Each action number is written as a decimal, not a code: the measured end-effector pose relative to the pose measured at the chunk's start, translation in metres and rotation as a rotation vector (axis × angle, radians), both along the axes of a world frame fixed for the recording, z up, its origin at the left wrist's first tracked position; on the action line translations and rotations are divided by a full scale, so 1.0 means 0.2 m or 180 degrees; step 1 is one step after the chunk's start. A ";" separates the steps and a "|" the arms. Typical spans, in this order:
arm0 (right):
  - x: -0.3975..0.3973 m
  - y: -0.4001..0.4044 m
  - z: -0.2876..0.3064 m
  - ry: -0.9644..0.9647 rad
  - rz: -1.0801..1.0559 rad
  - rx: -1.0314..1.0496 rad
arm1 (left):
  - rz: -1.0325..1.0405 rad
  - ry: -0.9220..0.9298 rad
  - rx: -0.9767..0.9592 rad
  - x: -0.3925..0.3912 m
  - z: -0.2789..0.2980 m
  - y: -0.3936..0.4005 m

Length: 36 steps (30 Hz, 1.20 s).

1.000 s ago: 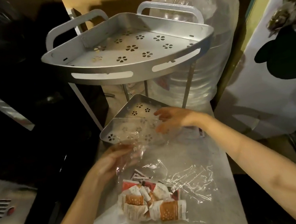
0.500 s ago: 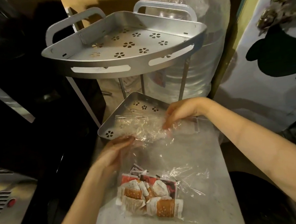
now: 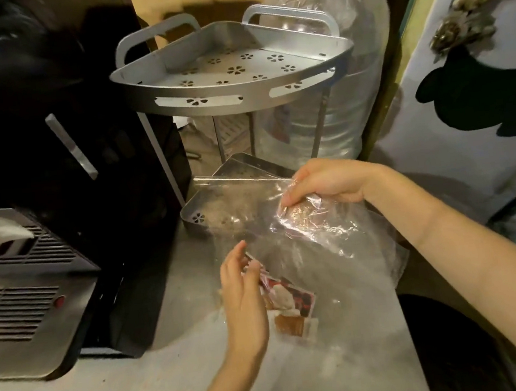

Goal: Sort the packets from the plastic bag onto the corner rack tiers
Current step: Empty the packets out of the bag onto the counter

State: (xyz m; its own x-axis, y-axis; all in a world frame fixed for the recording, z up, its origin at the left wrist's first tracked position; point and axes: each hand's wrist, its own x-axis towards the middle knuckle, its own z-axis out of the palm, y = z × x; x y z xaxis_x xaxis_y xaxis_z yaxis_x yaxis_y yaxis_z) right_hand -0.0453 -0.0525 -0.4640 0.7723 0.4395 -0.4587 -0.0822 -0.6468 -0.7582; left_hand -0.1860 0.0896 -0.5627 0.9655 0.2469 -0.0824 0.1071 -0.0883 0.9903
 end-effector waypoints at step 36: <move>-0.61 -0.30 -0.75 -0.0127 -0.2358 0.0091 | -0.2031 0.0052 0.3600 0.05 -0.47 -0.08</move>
State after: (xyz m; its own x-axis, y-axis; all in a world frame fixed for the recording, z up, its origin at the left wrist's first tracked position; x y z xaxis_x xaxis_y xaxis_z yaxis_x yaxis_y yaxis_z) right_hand -0.1681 -0.1121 -0.6142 0.8869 -0.1918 -0.4202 -0.4614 -0.4124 -0.7855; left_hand -0.1759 0.0743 -0.6560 0.9386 -0.3133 -0.1445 -0.2521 -0.9088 0.3326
